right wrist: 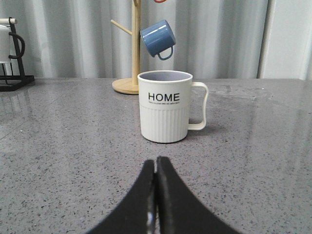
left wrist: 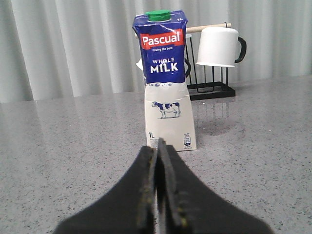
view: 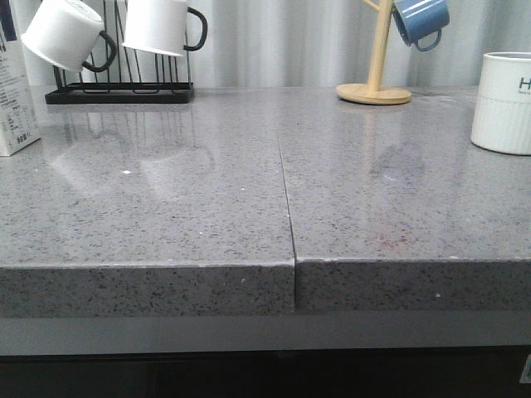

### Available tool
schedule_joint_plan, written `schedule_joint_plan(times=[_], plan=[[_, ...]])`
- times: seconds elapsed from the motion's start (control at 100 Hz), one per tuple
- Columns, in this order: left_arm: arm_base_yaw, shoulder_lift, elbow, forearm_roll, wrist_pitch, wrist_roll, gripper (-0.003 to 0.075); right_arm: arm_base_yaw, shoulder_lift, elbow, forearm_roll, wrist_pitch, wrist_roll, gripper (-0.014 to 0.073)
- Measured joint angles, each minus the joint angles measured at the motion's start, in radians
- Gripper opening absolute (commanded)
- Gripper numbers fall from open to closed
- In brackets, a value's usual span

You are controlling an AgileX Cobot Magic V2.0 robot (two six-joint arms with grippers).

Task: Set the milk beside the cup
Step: 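Move the right gripper forward toward the white HOME mug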

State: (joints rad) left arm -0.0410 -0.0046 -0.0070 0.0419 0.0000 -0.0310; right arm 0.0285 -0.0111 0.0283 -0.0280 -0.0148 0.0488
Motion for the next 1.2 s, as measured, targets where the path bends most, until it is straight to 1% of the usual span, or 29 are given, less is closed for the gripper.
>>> schedule_joint_plan(times=[0.32, 0.4, 0.5, 0.62, 0.74, 0.91, 1.04, 1.2], plan=[[0.0, 0.0, 0.0, 0.0, 0.0, 0.0, -0.0021, 0.0, 0.0, 0.0, 0.0, -0.017, 0.0, -0.012], [0.0, 0.0, 0.0, 0.0, 0.0, 0.0, -0.0021, 0.0, 0.0, -0.007, 0.019, -0.014, 0.0, -0.012], [0.0, 0.0, 0.0, 0.0, 0.0, 0.0, -0.0021, 0.0, 0.0, -0.06, 0.049, 0.015, 0.0, -0.012], [0.0, 0.0, 0.0, 0.0, 0.0, 0.0, -0.0021, 0.0, 0.021, -0.176, 0.055, 0.107, 0.0, -0.012], [0.0, 0.0, 0.0, 0.0, 0.0, 0.0, -0.002, 0.0, 0.134, -0.295, 0.058, 0.215, 0.0, -0.012], [0.0, 0.0, 0.0, 0.0, 0.0, 0.0, -0.0021, 0.0, 0.375, -0.448, 0.058, 0.334, 0.0, -0.012], [0.0, 0.0, 0.0, 0.0, 0.0, 0.0, -0.0021, 0.0, 0.532, -0.521, 0.059, 0.351, 0.0, -0.012], [0.0, 0.0, 0.0, 0.0, 0.0, 0.0, -0.0021, 0.0, 0.666, -0.543, 0.062, 0.34, 0.0, -0.0108]])
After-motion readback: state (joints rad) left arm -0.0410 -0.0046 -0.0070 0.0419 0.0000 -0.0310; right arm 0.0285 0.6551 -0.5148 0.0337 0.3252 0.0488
